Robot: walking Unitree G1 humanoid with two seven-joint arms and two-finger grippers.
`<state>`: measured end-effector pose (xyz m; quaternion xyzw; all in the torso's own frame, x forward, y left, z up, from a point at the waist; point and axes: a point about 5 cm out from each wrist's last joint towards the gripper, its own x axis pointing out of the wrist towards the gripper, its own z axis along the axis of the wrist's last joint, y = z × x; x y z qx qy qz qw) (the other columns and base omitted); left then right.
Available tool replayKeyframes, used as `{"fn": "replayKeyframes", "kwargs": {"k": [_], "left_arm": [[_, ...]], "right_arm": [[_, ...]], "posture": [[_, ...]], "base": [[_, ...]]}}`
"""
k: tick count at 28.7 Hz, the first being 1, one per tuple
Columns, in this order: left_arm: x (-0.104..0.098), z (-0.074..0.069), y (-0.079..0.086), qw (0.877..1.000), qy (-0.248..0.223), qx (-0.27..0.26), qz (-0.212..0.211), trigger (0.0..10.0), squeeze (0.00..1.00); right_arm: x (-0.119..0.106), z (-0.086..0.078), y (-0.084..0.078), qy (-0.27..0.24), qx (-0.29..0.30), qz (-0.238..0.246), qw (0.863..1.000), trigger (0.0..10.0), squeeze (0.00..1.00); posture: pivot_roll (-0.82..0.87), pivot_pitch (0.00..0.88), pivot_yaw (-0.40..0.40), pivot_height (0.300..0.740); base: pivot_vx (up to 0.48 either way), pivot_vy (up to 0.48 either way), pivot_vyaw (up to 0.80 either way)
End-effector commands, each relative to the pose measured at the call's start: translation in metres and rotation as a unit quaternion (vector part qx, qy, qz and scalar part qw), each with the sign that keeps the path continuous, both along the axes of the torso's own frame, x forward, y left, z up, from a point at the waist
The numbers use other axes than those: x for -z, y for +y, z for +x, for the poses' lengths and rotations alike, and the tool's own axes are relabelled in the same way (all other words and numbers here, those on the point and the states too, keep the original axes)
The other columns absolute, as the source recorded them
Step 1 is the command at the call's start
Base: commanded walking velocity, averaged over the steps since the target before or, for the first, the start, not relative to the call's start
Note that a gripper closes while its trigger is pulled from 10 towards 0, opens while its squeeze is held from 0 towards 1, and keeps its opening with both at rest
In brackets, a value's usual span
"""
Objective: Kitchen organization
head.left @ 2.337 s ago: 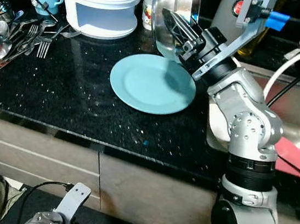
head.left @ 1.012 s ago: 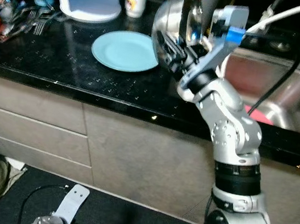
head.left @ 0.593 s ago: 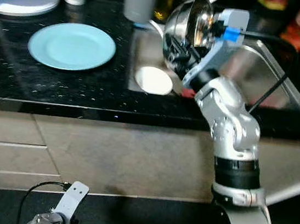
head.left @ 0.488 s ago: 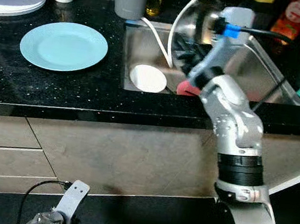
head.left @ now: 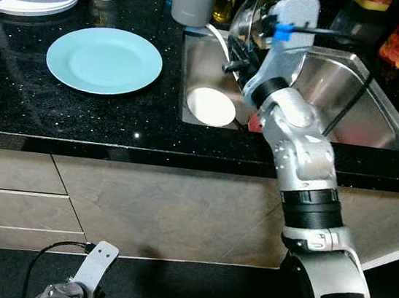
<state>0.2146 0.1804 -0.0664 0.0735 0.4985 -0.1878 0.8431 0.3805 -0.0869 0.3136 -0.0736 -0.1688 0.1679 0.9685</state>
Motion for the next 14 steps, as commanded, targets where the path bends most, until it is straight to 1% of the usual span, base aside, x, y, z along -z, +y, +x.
{"fn": "replayKeyframes", "kwargs": {"k": [1,2,3,6,8,9,11,14], "left_arm": [[0.006,-0.01,-0.002,1.0,0.025,0.006,-0.005,10.0,0.0],[0.006,-0.011,-0.003,1.0,0.028,0.012,-0.008,10.0,0.0],[0.006,-0.011,-0.004,0.999,0.029,0.014,-0.008,10.0,0.0],[0.006,-0.011,-0.004,0.999,0.029,0.015,-0.009,10.0,0.0],[0.007,-0.012,-0.005,0.999,0.031,0.017,-0.011,10.0,0.0],[0.007,-0.012,-0.005,0.999,0.031,0.017,-0.011,10.0,0.0],[0.007,-0.013,-0.005,0.999,0.033,0.019,-0.013,10.0,0.0],[0.007,-0.014,-0.005,0.999,0.035,0.02,-0.015,10.0,0.0]], "right_arm": [[-0.002,0.005,-0.004,-0.017,0.044,-0.06,0.997,10.0,0.0],[0.005,0.015,-0.014,-0.002,0.088,-0.118,0.989,10.0,0.0],[0.006,0.017,-0.018,0.005,0.097,-0.127,0.987,10.0,0.0],[0.006,0.019,-0.02,0.012,0.1,-0.129,0.986,10.0,0.0],[0.005,0.022,-0.027,0.019,0.108,-0.139,0.984,10.0,0.0],[0.005,0.022,-0.027,0.019,0.108,-0.139,0.984,10.0,0.0],[0.007,0.024,-0.031,0.034,0.11,-0.143,0.983,10.0,0.0],[0.009,0.025,-0.032,0.041,0.109,-0.146,0.982,10.0,0.0]], "posture": [[0.03,0.148,-0.063,0.74],[0.03,0.16,-0.065,0.74],[0.03,0.168,-0.066,0.74],[0.03,0.168,-0.066,0.74],[0.03,0.182,-0.07,0.74],[0.03,0.182,-0.07,0.74],[0.03,0.196,-0.071,0.74],[0.02,0.207,-0.068,0.74]], "base": [[0.0,0.0,0.0],[0.0,0.0,0.0],[0.0,0.0,0.0],[0.0,0.0,0.0],[0.0,0.0,0.0],[0.0,0.0,0.0],[0.0,0.0,-0.78],[0.0,0.0,-0.8]]}}
